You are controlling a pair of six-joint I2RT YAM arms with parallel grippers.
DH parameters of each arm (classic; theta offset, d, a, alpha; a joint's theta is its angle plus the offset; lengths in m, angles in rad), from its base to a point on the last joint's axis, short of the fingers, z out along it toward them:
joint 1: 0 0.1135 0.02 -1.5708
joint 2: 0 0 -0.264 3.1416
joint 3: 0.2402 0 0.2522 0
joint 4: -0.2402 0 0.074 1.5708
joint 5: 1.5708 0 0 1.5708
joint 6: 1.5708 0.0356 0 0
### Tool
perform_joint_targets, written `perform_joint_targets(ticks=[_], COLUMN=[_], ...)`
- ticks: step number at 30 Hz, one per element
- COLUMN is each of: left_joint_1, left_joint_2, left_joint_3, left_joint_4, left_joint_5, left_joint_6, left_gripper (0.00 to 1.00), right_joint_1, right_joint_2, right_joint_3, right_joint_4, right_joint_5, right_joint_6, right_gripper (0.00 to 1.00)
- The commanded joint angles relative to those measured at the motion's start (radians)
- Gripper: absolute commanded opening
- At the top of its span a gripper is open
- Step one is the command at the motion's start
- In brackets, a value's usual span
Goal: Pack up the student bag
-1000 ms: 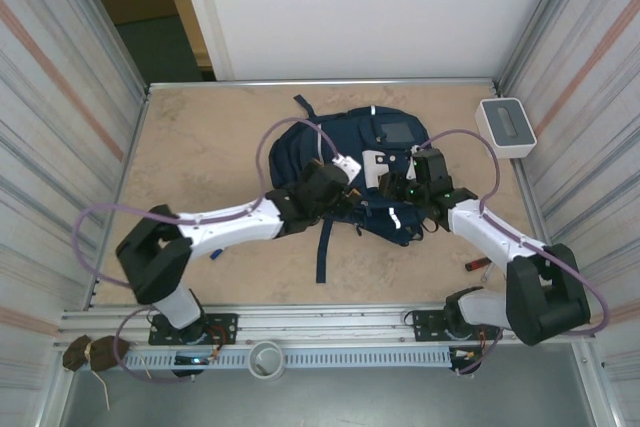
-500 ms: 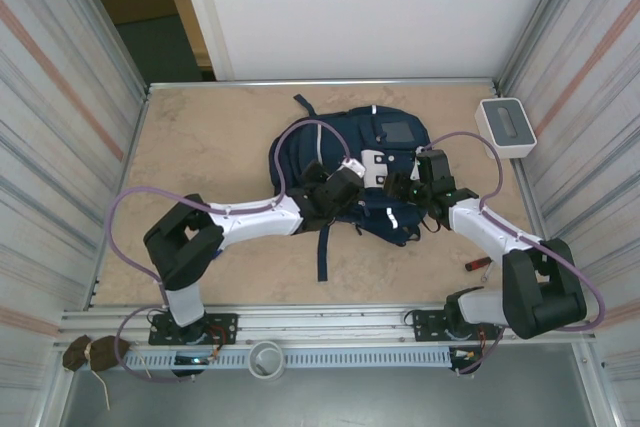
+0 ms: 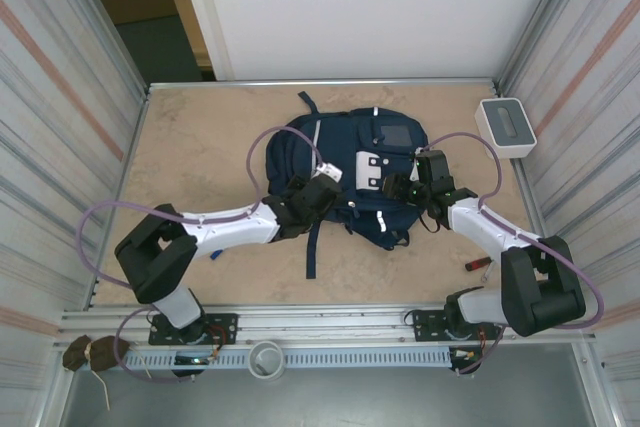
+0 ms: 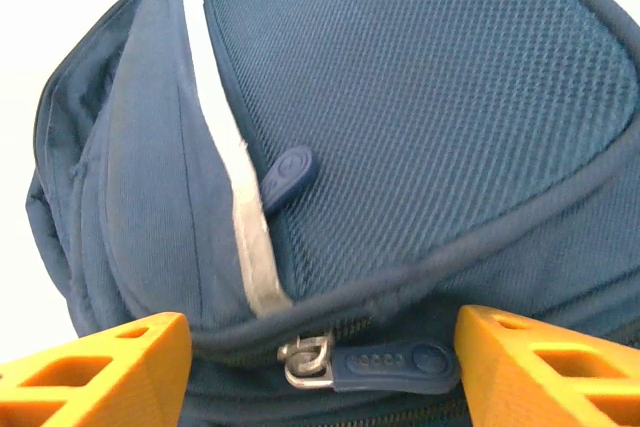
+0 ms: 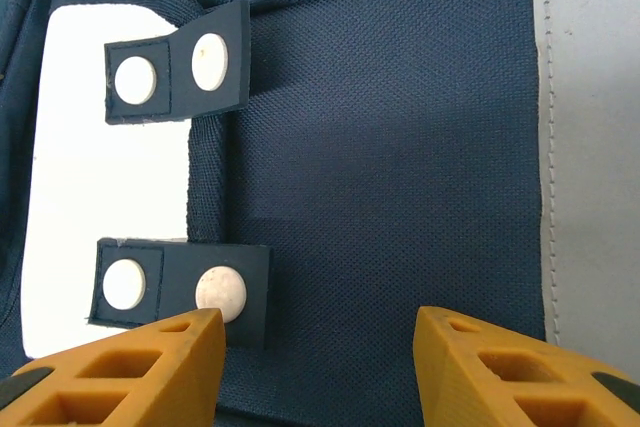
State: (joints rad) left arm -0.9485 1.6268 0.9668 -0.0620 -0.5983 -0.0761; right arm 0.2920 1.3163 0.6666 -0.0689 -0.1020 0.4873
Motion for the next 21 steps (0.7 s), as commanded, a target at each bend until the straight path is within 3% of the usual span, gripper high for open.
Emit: perform_joint_targets(ticks=[1,14,21], left_joint_1=[0.022,0.072,0.107], left_joint_2=[-0.055,-0.092,-0.141], left_joint_3=[-0.048,-0.110,-0.179], left_joint_4=[-0.055,-0.003,0.097], left_joint_5=[0.028,0.193,0.313], left_joint_6=[-0.053,-0.105,-0.052], left_gripper=[0.65,0.30,0.04], right_joint_1=[-0.008,-0.008,0.000], right_joint_2=[0.009,0.003,-0.058], right_joint_3=[-0.002,0.013,0.028], right_joint_4=[-0.016,-0.034,-0.077], right_joint_5=[0.005,-0.005,-0.013], right_joint_6=[-0.018,-0.028,-0.052], right_gripper=[0.51,0.51,0.51])
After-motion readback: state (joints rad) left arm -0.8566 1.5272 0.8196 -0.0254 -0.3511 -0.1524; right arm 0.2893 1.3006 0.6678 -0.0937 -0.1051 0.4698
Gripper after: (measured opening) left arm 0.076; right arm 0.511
